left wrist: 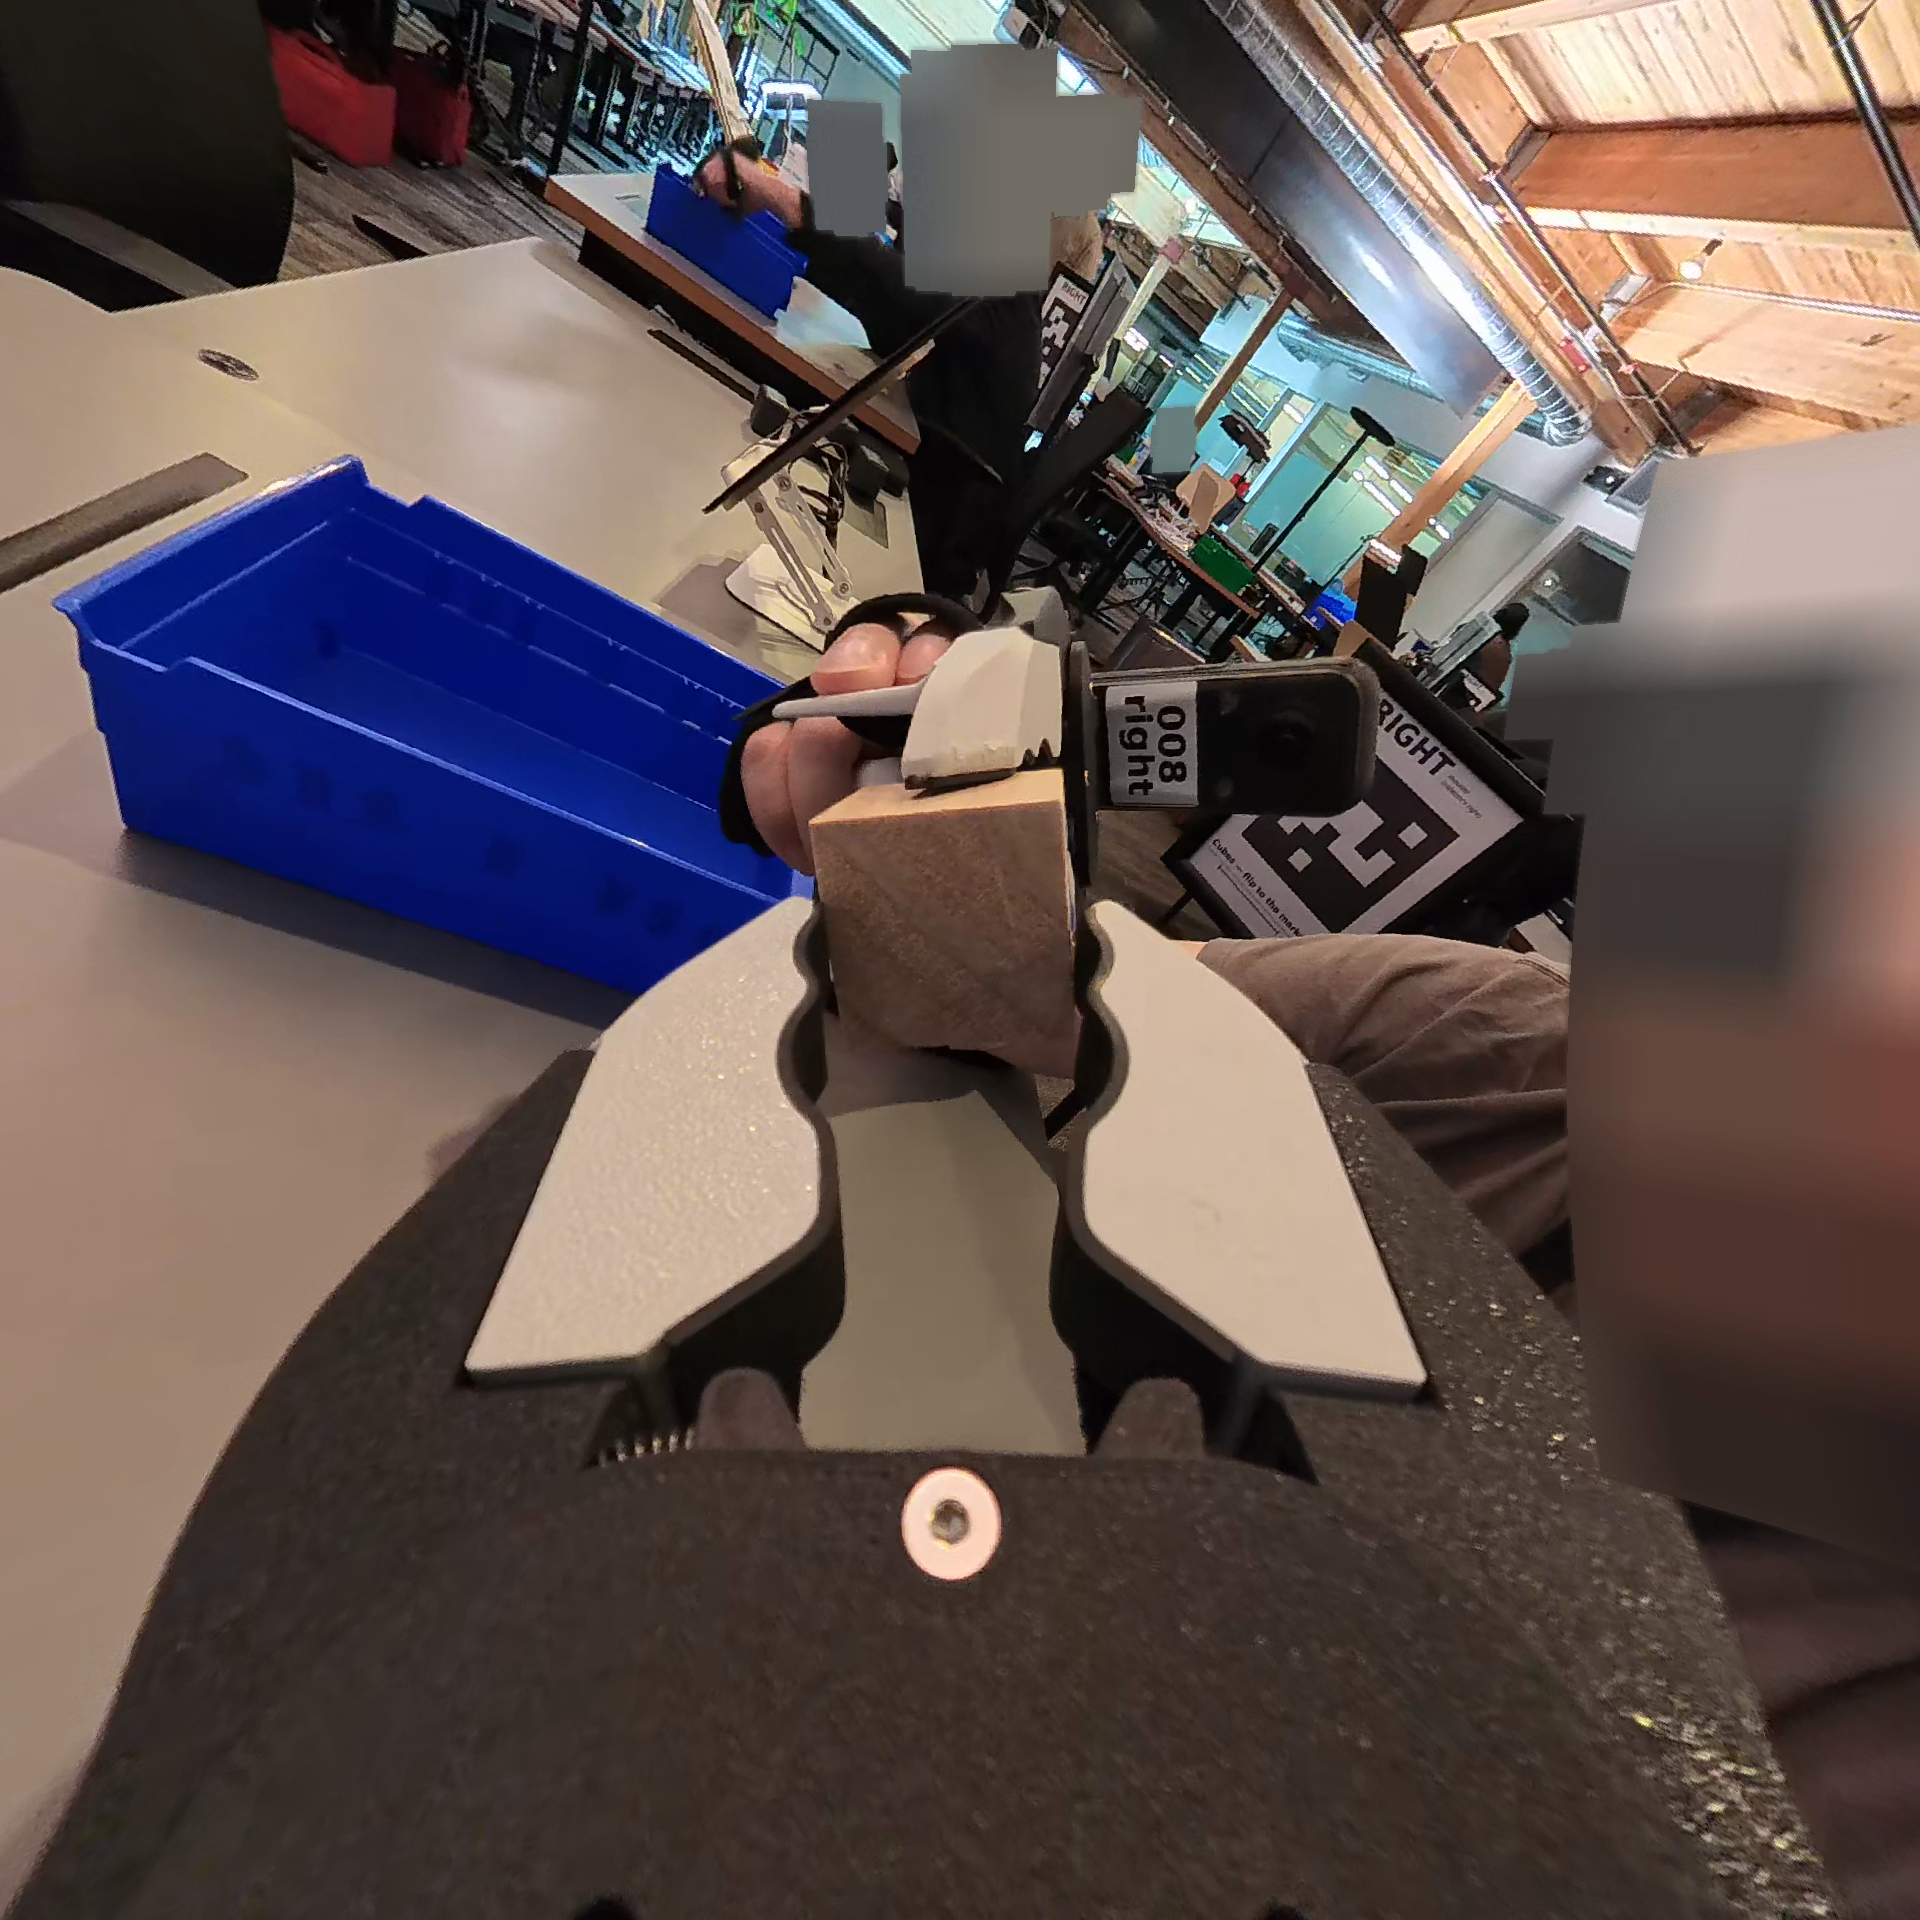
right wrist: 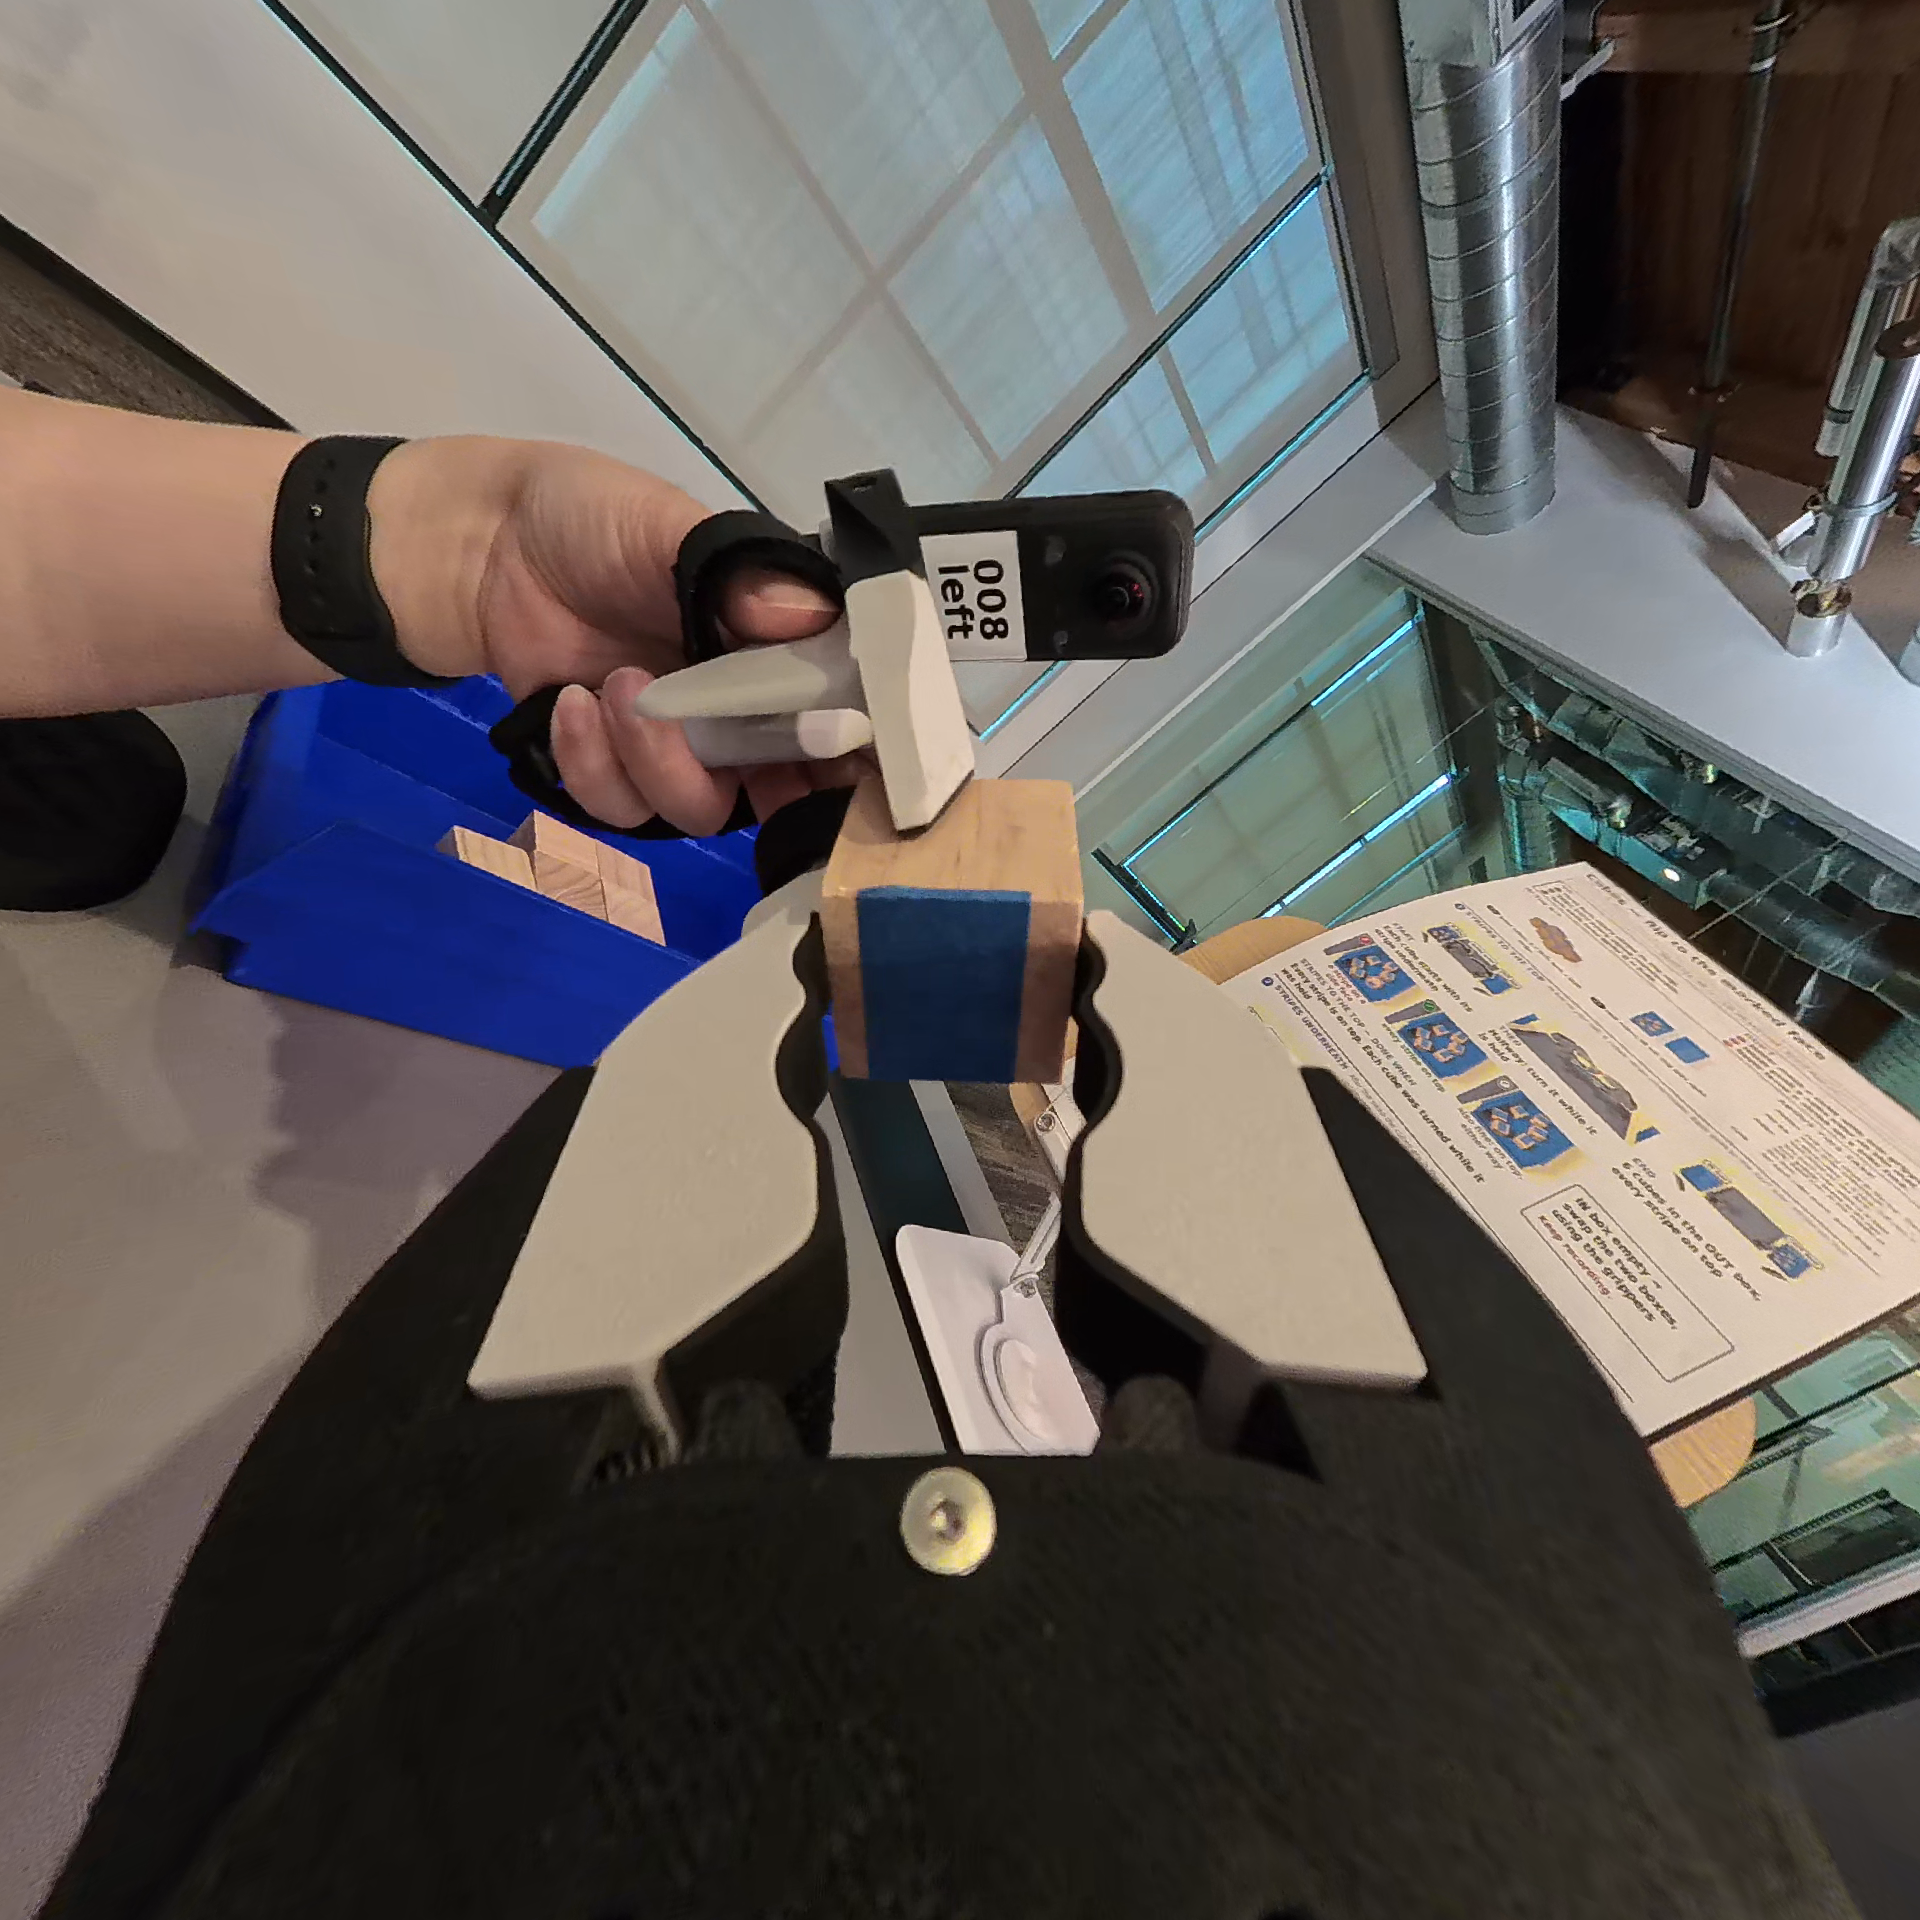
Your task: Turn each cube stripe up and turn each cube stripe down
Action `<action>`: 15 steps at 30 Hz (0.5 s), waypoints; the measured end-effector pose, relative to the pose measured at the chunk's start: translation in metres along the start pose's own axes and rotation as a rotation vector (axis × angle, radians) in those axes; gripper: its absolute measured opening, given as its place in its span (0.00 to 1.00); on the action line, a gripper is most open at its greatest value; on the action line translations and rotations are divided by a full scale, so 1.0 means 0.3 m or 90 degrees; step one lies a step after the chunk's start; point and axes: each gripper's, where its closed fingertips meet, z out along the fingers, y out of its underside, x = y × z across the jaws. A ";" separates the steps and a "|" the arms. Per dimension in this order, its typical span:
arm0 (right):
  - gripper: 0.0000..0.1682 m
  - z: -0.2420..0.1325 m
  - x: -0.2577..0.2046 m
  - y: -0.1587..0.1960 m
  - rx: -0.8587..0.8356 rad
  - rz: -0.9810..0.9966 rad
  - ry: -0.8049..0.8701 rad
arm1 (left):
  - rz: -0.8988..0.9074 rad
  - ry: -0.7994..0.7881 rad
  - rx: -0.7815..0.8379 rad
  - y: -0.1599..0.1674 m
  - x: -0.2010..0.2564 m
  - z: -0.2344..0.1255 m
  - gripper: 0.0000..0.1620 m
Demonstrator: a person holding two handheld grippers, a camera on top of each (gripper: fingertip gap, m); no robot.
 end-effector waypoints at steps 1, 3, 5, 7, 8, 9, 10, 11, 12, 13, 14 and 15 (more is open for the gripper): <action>0.27 0.001 0.000 0.001 -0.003 -0.003 0.002 | -0.001 -0.003 -0.001 0.001 -0.002 -0.002 0.28; 0.27 0.002 -0.003 -0.001 -0.005 -0.011 0.003 | 0.000 -0.001 -0.003 0.001 0.001 -0.004 0.28; 0.27 0.003 -0.002 0.000 -0.011 -0.019 0.005 | 0.000 -0.002 -0.003 0.002 0.000 -0.005 0.28; 0.27 0.002 -0.002 0.000 -0.012 -0.020 0.004 | -0.001 -0.002 -0.003 0.002 0.000 -0.004 0.28; 0.27 0.002 -0.001 0.001 -0.014 -0.020 0.004 | -0.002 -0.002 -0.002 0.001 0.000 -0.004 0.28; 0.27 0.003 0.001 0.003 -0.017 -0.019 0.006 | -0.002 -0.004 0.000 0.000 -0.003 -0.004 0.28; 0.29 0.003 0.006 0.002 -0.016 -0.021 0.013 | -0.004 -0.005 0.000 0.000 -0.004 -0.005 0.28; 0.31 0.002 0.013 0.000 -0.014 -0.021 0.024 | -0.005 -0.003 0.002 -0.002 -0.003 -0.005 0.28; 0.31 0.003 0.014 0.002 -0.017 -0.019 0.024 | -0.006 -0.002 0.004 -0.003 -0.004 -0.007 0.28; 0.31 0.004 0.013 0.006 -0.023 -0.018 0.020 | -0.007 -0.001 0.007 -0.005 -0.004 -0.008 0.28; 0.31 0.005 0.013 0.008 -0.024 -0.018 0.021 | -0.009 0.002 0.008 -0.006 -0.003 -0.009 0.28; 0.31 0.004 0.013 0.009 -0.023 -0.018 0.021 | -0.009 0.003 0.007 -0.005 -0.003 -0.010 0.28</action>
